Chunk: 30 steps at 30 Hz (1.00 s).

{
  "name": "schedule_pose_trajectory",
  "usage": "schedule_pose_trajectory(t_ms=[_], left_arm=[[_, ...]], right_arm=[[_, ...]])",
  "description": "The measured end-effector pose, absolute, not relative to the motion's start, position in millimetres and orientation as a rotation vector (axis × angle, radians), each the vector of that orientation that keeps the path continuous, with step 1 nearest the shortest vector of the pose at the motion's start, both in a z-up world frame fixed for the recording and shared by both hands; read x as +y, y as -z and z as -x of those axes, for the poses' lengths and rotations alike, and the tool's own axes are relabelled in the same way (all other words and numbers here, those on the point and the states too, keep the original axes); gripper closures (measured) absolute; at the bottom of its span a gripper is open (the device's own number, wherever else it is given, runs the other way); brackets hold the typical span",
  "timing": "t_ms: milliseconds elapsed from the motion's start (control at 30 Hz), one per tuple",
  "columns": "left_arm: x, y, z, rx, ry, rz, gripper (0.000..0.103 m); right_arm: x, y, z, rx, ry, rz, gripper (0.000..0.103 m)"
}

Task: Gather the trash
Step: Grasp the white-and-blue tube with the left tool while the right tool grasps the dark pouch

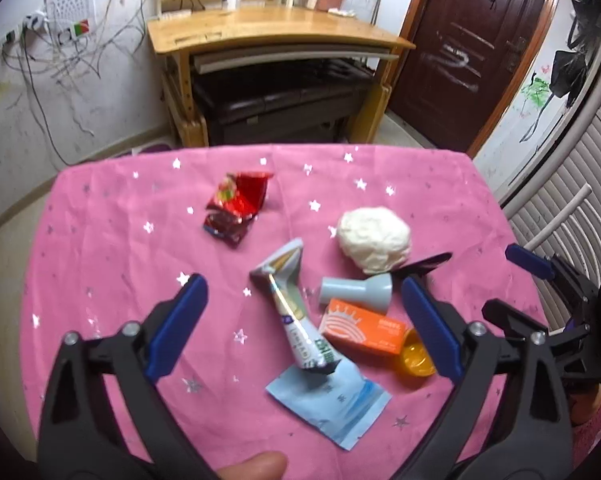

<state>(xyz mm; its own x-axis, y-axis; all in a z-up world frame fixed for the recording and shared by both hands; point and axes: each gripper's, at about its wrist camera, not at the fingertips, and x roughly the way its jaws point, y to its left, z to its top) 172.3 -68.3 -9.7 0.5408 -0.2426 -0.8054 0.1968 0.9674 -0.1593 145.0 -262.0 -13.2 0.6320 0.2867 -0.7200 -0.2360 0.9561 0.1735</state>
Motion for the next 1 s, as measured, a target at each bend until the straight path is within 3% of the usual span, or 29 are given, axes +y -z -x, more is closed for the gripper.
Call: schedule_pose_trajectory(t_ms=[100, 367, 500, 700, 900, 1000], left_arm=[[-68.2, 19.9, -176.6, 0.996, 0.258, 0.047, 0.032], [-65.2, 36.8, -179.0, 1.035, 0.298, 0.073, 0.058], [-64.8, 34.0, -175.3, 1.019, 0.32, 0.082, 0.079], [-57.8, 27.7, -167.3, 0.974, 0.33, 0.101, 0.091], [-51.0, 19.4, -161.7, 0.937, 0.309, 0.088, 0.093], [-48.3, 16.8, -159.5, 0.929, 0.307, 0.09, 0.093]], right_arm=[[-255.6, 15.8, -150.5, 0.851, -0.3, -0.038, 0.021], [-246.0, 21.9, -161.6, 0.874, -0.296, -0.003, 0.02], [-239.8, 24.1, -167.2, 0.88, -0.306, 0.016, 0.02], [-228.5, 29.1, -180.6, 0.89, -0.323, 0.033, 0.02], [-220.2, 33.4, -193.1, 0.904, -0.321, 0.054, 0.021], [-216.4, 34.7, -197.1, 0.908, -0.331, 0.055, 0.04]])
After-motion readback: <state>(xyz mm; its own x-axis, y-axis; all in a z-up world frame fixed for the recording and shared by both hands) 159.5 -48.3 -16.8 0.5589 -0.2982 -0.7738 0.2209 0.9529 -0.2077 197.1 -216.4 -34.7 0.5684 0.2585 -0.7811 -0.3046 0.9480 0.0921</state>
